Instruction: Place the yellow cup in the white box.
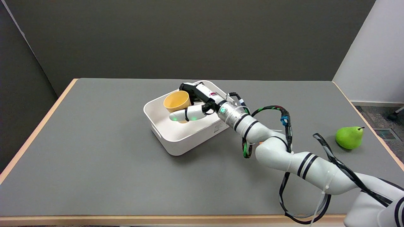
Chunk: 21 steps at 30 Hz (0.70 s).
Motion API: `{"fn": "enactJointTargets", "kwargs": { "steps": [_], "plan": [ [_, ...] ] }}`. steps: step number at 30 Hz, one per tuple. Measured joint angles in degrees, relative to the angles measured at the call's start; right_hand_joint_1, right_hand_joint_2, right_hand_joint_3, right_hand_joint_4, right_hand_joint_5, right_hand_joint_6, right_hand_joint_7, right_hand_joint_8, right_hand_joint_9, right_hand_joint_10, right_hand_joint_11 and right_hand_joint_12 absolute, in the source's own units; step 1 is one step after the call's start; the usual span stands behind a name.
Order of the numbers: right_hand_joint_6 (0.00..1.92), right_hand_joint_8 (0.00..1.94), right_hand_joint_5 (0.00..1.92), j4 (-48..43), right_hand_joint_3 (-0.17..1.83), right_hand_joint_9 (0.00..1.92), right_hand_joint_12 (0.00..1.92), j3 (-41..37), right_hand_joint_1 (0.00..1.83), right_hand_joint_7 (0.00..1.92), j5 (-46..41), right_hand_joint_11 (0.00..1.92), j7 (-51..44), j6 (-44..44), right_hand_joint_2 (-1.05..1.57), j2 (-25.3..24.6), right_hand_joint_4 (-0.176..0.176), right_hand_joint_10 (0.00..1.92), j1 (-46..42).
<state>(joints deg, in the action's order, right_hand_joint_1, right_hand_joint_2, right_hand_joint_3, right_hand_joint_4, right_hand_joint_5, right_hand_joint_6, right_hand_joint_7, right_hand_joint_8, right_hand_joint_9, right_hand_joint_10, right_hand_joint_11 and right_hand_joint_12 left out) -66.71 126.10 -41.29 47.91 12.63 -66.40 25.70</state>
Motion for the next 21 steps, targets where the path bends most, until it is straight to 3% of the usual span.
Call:
{"fn": "enactJointTargets", "kwargs": {
  "steps": [2, 3, 4, 9, 12, 15, 19, 21],
  "plan": [
    [0.51, 0.36, 0.22, 0.8, 0.89, 0.2, 1.04, 0.2, 0.71, 0.27, -0.3, 0.02, 0.0, 0.4, 0.73, -0.5, 0.068, 0.57, 0.1],
    [0.4, 0.22, 0.13, 1.0, 0.95, 0.1, 0.89, 0.3, 0.57, 0.15, -0.4, 0.0, 0.0, 0.5, 0.62, -0.6, 0.09, 0.43, 0.1],
    [0.37, 0.14, 0.05, 1.2, 0.97, 0.03, 0.77, 0.4, 0.47, 0.06, -0.5, 0.0, 0.0, 0.7, 0.56, -0.8, 0.097, 0.32, 0.1],
    [0.29, 0.04, 0.03, 1.9, 0.97, 0.01, 0.53, 0.7, 0.53, 0.0, -0.8, 0.0, -0.1, 1.4, 0.55, -1.3, 0.092, 0.03, 0.2],
    [0.28, 0.04, 0.04, 2.1, 0.97, 0.0, 0.51, 0.9, 0.53, 0.0, -0.6, 0.0, -0.2, 1.7, 0.55, -1.5, 0.099, 0.0, 0.2],
    [0.27, 0.03, 0.03, 2.1, 0.98, 0.02, 0.53, 1.0, 0.51, 0.0, -0.4, 0.0, -0.3, 2.1, 0.57, -1.6, 0.078, 0.01, 0.1],
    [0.27, 0.03, 0.03, 2.0, 0.97, 0.02, 0.54, 1.1, 0.52, 0.0, -0.1, 0.0, -0.3, 2.5, 0.56, -1.7, 0.079, 0.01, -0.1],
    [0.28, 0.04, 0.04, 1.8, 0.96, 0.0, 0.46, 1.1, 0.52, 0.0, 0.1, 0.0, -0.3, 2.8, 0.56, -1.8, 0.101, 0.01, -0.2]
  ]
}}
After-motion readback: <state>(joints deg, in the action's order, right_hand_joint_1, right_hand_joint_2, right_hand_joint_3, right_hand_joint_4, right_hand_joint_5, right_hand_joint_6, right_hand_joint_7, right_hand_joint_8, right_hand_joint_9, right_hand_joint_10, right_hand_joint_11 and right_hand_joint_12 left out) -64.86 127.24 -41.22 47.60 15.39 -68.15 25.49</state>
